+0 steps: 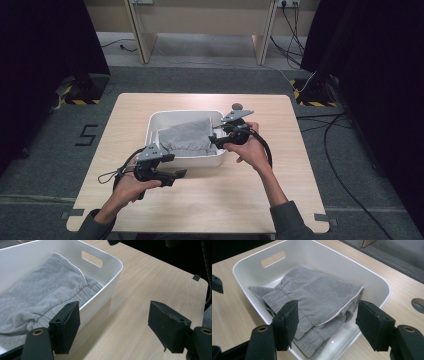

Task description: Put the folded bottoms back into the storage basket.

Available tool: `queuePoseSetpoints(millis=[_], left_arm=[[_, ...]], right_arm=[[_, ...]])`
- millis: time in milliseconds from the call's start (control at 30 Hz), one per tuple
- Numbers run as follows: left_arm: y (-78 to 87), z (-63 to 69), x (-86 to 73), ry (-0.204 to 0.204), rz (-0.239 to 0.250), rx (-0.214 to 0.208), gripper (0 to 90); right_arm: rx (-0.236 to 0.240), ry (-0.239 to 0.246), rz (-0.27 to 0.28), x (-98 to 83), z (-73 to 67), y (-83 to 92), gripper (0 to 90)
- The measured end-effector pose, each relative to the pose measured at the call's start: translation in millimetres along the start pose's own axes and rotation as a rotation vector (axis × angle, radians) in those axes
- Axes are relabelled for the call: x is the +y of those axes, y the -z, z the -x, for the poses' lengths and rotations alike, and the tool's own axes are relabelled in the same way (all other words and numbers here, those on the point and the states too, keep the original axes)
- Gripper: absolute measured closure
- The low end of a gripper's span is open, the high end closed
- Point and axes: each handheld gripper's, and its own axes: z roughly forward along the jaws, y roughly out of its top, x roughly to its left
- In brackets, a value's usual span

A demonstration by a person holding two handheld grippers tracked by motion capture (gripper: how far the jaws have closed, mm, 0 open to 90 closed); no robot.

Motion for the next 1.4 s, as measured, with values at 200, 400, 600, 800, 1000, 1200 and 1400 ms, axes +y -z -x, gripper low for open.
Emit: queuePoseSetpoints(millis=[200, 400, 600, 800, 1000, 1200, 1400], left_arm=[[2.6, 0.1, -2.4, -0.007, 0.010, -0.009, 21.4], [3.3, 2.2, -6.7, 0.001, 0.012, -0.025, 16.4], [4.9, 7.1, -11.3, -0.007, 0.012, -0.046, 15.3], [6.2, 12.3, -15.8, -0.022, 0.013, -0.056, 15.3], [4.2, 15.3, -24.7, -0.029, 0.025, -0.057, 15.4], [2.8, 16.6, -34.0, -0.023, 0.033, -0.058, 15.4], [1.5, 17.9, -40.5, -0.018, 0.033, -0.062, 15.4]], right_arm=[[0.002, -0.018, 0.025, -9.5, 0.4, 8.5, 35.2], [-0.008, -0.036, 0.047, -18.1, 1.2, 17.5, 34.8], [-0.011, -0.039, 0.066, -29.1, -1.4, 26.2, 34.3], [-0.035, -0.031, 0.076, -40.5, -3.1, 34.7, 34.1], [-0.055, -0.028, 0.088, -54.8, -5.6, 44.4, 34.1], [-0.075, -0.022, 0.097, -68.9, -11.0, 49.9, 33.9], [-0.070, -0.031, 0.108, -81.4, -17.0, 52.3, 33.9]])
